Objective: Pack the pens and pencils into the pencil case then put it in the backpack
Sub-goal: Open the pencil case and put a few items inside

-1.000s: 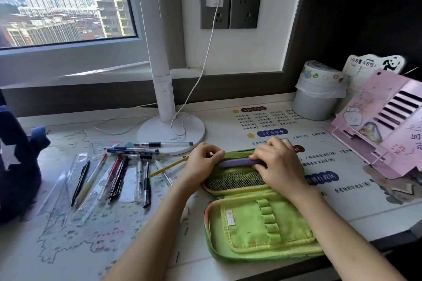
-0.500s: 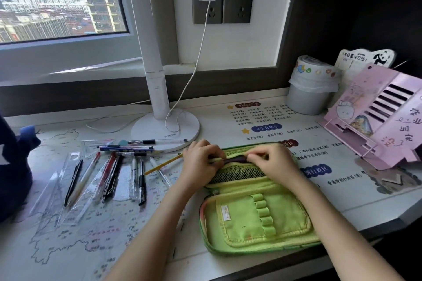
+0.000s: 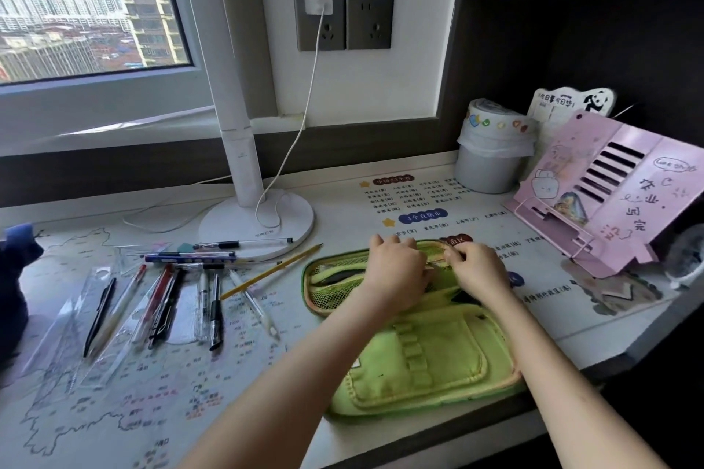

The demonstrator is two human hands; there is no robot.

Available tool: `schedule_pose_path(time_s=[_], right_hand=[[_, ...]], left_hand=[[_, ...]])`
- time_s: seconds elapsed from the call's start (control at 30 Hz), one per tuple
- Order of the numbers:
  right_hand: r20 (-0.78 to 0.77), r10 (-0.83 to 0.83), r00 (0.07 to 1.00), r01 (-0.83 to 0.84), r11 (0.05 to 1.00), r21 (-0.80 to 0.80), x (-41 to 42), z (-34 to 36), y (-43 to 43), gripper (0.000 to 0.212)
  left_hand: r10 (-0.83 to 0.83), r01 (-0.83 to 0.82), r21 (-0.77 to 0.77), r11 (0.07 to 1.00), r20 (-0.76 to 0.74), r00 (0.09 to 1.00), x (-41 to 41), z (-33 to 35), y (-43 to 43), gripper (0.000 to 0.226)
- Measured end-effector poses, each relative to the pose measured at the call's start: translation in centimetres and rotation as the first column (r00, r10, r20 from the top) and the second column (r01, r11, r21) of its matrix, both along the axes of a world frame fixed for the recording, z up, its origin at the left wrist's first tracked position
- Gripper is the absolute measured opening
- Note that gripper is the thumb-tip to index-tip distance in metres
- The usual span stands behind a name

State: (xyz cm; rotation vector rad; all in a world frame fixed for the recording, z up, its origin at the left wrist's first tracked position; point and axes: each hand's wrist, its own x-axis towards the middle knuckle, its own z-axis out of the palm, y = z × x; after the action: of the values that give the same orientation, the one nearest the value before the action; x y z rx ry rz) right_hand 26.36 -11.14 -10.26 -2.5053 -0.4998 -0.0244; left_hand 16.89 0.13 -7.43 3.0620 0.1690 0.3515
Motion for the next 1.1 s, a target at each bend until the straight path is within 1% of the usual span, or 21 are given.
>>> schedule_pose_path(time_s=[0.07, 0.13, 0.23, 0.27, 0.33, 0.4, 0.5, 0.57, 0.63, 0.67, 0.73, 0.8, 0.87, 0.93, 1.03, 1.1], right_hand=[[0.012, 0.018, 1.0, -0.018, 0.999, 0.026, 0.0, -0.1, -0.1, 0.03], [0.018, 0.023, 1.0, -0.024, 0.998, 0.051, -0.1, -0.2, -0.2, 0.029], [0.016, 0.015, 1.0, -0.016, 0.998, 0.058, -0.1, -0.3, -0.1, 0.03], [0.012, 0.014, 1.0, -0.014, 0.998, 0.063, 0.0, -0.4, -0.2, 0.031], [0.006, 0.018, 1.0, -0.019, 0.997, 0.072, -0.1, -0.4, -0.2, 0.033], [0.008, 0.028, 1.0, -0.028, 0.997, 0.074, -0.2, -0.3, -0.4, 0.036], [0.021, 0.034, 0.999, -0.035, 0.999, 0.042, -0.3, -0.2, -0.4, 0.038], [0.045, 0.039, 0.998, -0.039, 0.999, 0.003, -0.4, -0.1, -0.3, 0.033], [0.074, 0.045, 0.996, -0.044, 0.999, -0.017, -0.5, 0.0, -0.3, 0.026], [0.088, 0.048, 0.995, -0.046, 0.999, -0.02, -0.5, -0.1, -0.3, 0.024], [0.115, 0.046, 0.992, -0.043, 0.999, -0.026, -0.4, -0.2, -0.4, 0.022], [0.133, 0.043, 0.99, -0.039, 0.999, -0.033, -0.5, -0.2, -0.3, 0.02], [0.15, 0.035, 0.988, -0.029, 0.999, -0.042, -0.4, -0.3, -0.1, 0.021], [0.159, 0.014, 0.987, -0.008, 0.999, -0.04, -0.3, -0.3, -0.1, 0.023], [0.13, -0.049, 0.99, 0.045, 0.999, 0.03, -0.5, -0.3, 0.2, 0.022], [0.1, -0.062, 0.993, 0.058, 0.997, 0.046, -1.0, -0.3, 1.4, 0.021]], left_hand=[[0.042, -0.042, 0.025, 0.999, 0.0, 0.999, 1.2, 0.2, -1.3, 0.028], [0.091, -0.087, 0.067, 0.994, -0.052, 0.995, 2.2, 0.4, -2.0, 0.021], [0.139, -0.083, 0.261, 0.962, -0.2, 0.97, 3.3, 0.4, -2.6, 0.019], [0.149, -0.075, 0.292, 0.953, -0.239, 0.96, 3.6, 0.4, -2.9, 0.022], [0.155, -0.069, 0.298, 0.952, -0.275, 0.949, 4.2, 0.2, -3.2, 0.025], [0.141, -0.065, 0.262, 0.963, -0.281, 0.949, 4.3, 0.5, -3.2, 0.025], [0.105, -0.066, 0.156, 0.986, -0.253, 0.962, 3.8, 1.3, -2.8, 0.019], [0.098, -0.081, 0.091, 0.993, -0.209, 0.973, 3.2, 1.7, -2.4, 0.015], [0.116, -0.112, 0.039, 0.993, -0.12, 0.986, 2.4, 2.0, -1.9, 0.031], [0.12, -0.118, 0.033, 0.992, -0.069, 0.99, 1.8, 2.0, -1.5, 0.035], [0.139, -0.139, -0.033, 0.99, -0.008, 0.99, 0.6, 2.0, -0.5, 0.036], [0.17, -0.167, -0.119, 0.979, 0.016, 0.985, -1.1, 1.8, 0.9, 0.031], [0.206, -0.196, -0.15, 0.969, 0.055, 0.977, -3.1, 1.8, 2.6, 0.025], [0.261, -0.245, -0.157, 0.957, 0.097, 0.96, -5.3, 1.9, 4.6, 0.024], [0.356, -0.328, -0.164, 0.93, 0.184, 0.916, -8.1, 1.8, 8.0, 0.024], [0.415, -0.387, -0.164, 0.907, 0.195, 0.889, -9.1, 1.6, 9.9, 0.023]])
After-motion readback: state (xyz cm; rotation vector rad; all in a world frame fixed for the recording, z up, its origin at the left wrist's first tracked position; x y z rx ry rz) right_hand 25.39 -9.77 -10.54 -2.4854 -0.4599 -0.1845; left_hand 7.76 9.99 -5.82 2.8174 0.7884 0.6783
